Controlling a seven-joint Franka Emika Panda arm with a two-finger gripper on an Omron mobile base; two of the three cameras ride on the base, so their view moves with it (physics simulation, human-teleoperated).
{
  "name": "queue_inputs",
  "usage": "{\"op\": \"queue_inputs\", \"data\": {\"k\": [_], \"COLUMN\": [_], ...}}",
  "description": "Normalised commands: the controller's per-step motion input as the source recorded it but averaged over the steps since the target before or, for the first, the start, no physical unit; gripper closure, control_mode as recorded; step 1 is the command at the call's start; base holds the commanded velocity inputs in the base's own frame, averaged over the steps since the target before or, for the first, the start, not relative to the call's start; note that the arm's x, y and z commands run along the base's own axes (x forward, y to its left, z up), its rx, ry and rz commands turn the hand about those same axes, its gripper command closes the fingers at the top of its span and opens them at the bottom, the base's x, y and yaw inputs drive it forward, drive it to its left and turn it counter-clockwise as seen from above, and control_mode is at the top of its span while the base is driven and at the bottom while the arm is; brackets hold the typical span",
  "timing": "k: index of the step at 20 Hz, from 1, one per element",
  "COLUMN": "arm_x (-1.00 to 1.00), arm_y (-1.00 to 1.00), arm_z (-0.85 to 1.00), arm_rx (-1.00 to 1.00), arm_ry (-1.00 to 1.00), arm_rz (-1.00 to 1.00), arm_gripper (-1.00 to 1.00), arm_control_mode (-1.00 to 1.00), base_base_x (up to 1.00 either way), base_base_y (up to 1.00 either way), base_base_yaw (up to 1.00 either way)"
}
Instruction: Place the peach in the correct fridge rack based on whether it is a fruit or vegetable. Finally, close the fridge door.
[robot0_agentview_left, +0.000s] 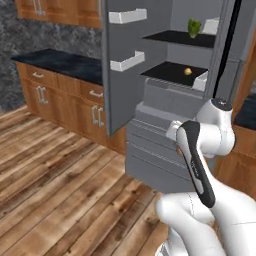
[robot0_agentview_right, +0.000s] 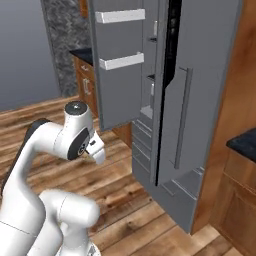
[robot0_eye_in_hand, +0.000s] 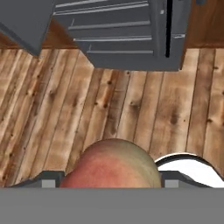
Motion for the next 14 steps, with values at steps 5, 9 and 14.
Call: {"op": "queue_inputs", "data": {"k": [5, 9, 14], "arm_x": [0.00, 0.00, 0.00], "arm_y": [0.00, 0.00, 0.00], "arm_z": [0.00, 0.00, 0.00], "arm_rx": [0.00, 0.00, 0.00], "arm_ry": [0.00, 0.00, 0.00], "arm_rz": [0.00, 0.00, 0.00], "arm_gripper": [1.00, 1.00, 1.00], "arm_control_mode": [1.00, 1.00, 1.00], "base_base_x": [1.00, 1.00, 1.00], "base_base_y": [1.00, 0.91, 0.84], "base_base_yaw": [-0.21, -0.63, -0.63]}}
